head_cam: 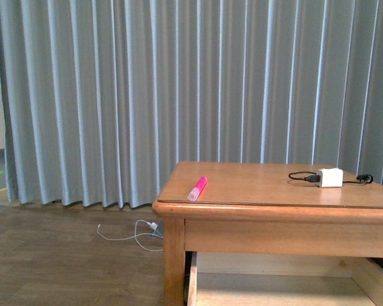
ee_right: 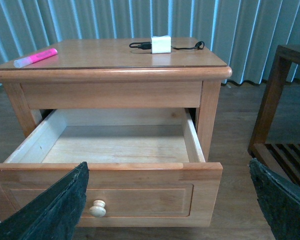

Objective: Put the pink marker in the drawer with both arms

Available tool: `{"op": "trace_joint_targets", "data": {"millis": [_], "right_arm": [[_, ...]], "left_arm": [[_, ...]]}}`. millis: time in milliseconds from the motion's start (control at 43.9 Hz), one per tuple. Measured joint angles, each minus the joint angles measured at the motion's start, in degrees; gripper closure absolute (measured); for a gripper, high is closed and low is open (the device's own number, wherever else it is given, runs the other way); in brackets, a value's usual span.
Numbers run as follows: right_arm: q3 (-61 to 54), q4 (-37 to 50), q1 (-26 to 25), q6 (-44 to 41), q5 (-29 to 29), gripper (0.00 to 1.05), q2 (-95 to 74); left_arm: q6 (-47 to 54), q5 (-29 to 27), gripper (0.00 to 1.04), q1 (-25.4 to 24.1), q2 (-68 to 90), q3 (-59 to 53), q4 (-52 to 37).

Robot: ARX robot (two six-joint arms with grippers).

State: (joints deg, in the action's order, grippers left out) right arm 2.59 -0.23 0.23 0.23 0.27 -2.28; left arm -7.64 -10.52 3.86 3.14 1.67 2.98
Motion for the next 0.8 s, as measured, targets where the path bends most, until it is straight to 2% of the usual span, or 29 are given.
{"op": "trace_joint_targets", "data": {"millis": [137, 319, 569, 797], "right_arm": [[0.0, 0.0, 0.0, 0.0, -0.02, 0.09, 0.04], [0.0, 0.0, 0.0, 0.0, -0.02, 0.09, 0.04], [0.0, 0.0, 0.0, 0.0, 0.0, 0.09, 0.04], [0.0, 0.0, 0.0, 0.0, -0.02, 0.09, 0.04]], "left_arm": [[-5.09, -2.67, 0.06, 2.75, 8.2, 2.32, -3.39], [-5.77, -1.31, 0.06, 5.33, 25.57, 10.54, -12.92], [-0.37, 0.79, 0.06, 10.73, 51.45, 24.96, -23.91], [2.27, 1.44, 0.06, 14.84, 71.97, 42.25, -25.79]]}}
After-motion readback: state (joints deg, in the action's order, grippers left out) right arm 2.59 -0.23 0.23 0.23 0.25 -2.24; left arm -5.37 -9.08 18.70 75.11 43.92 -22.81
